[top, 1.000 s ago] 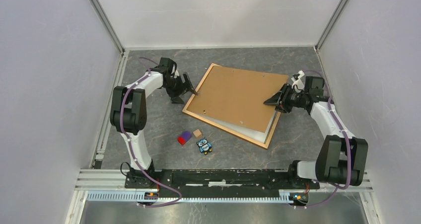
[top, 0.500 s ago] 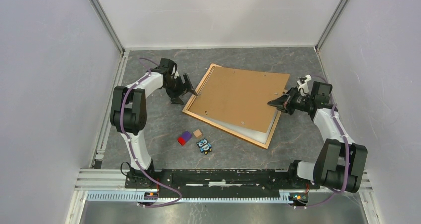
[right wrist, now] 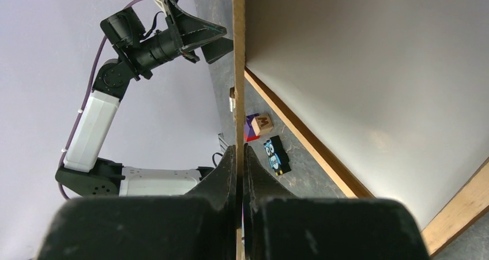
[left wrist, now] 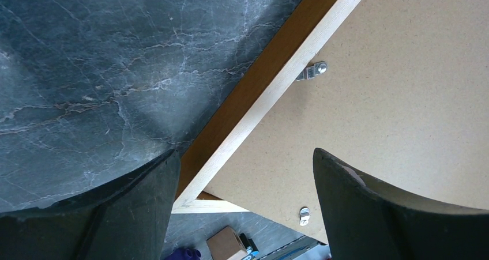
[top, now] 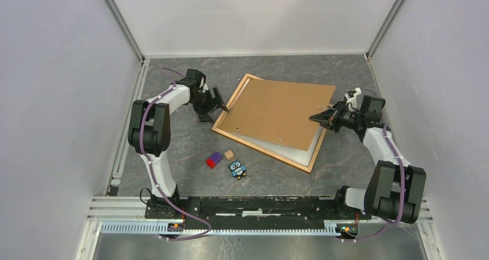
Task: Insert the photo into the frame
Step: Place the photo frame item at the center of the board.
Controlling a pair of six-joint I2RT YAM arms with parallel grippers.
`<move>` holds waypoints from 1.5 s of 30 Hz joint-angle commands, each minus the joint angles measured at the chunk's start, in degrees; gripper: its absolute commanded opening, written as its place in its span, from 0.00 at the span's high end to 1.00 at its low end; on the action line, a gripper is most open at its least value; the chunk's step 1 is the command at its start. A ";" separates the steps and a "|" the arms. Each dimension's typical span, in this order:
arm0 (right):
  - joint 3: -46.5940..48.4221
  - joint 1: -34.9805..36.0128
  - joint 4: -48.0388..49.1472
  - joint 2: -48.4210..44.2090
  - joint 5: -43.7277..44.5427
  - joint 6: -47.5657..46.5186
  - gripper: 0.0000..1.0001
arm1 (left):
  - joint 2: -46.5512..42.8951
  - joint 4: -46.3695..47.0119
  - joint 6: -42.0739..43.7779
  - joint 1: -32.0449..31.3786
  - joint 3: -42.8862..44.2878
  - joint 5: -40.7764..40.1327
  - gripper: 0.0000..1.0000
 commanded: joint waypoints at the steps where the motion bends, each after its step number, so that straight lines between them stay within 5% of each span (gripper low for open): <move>1: -1.18 0.09 4.59 -1.07 -2.25 1.45 1.00 | -0.87 1.64 -2.43 -0.04 -0.02 1.80 0.09; 19: -1.62 0.22 7.50 6.19 -4.87 -2.19 1.00 | 1.34 3.30 -3.83 -0.77 -0.80 6.14 0.09; 29: 0.95 0.29 -2.49 11.28 -0.59 -14.66 0.81 | 1.09 3.57 -4.02 -1.52 -1.11 6.40 0.09; 38: 9.67 0.93 -17.95 12.54 13.25 -28.85 0.35 | -0.55 3.55 -3.66 -1.69 -1.33 5.41 0.09; 45: 13.10 2.74 -23.48 12.75 19.35 -33.06 0.28 | -0.87 3.58 -3.63 -1.90 -1.29 5.58 0.09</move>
